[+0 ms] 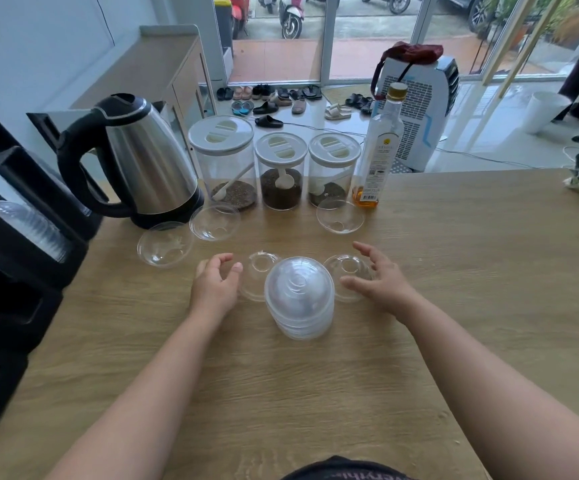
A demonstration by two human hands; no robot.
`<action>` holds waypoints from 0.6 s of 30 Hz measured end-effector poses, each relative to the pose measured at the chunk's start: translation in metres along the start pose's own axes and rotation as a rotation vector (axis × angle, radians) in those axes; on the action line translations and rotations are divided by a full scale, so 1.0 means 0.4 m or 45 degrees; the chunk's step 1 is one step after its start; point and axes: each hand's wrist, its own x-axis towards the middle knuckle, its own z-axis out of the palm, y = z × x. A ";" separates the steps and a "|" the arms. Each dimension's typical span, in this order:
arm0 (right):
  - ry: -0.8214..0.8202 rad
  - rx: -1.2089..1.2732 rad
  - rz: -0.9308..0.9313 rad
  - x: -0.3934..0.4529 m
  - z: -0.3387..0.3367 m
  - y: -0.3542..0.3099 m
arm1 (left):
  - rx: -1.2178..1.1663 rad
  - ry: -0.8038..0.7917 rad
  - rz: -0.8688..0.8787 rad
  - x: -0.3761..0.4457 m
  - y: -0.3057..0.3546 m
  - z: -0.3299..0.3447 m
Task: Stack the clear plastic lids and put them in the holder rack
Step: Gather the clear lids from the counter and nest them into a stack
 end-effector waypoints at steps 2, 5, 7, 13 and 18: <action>-0.023 -0.182 -0.047 0.001 0.010 0.009 | 0.218 -0.006 0.074 0.002 0.016 -0.012; 0.024 -0.348 -0.079 0.005 0.026 0.012 | 0.230 -0.106 0.223 0.010 0.022 -0.024; 0.087 -0.326 -0.084 0.008 0.031 0.017 | 0.271 -0.292 0.315 0.007 0.017 -0.033; 0.270 0.281 -0.113 -0.012 0.002 -0.018 | 0.266 -0.379 0.361 0.009 -0.014 -0.015; 0.139 0.458 -0.422 -0.096 -0.005 -0.187 | 0.300 -0.327 0.367 0.010 -0.010 -0.002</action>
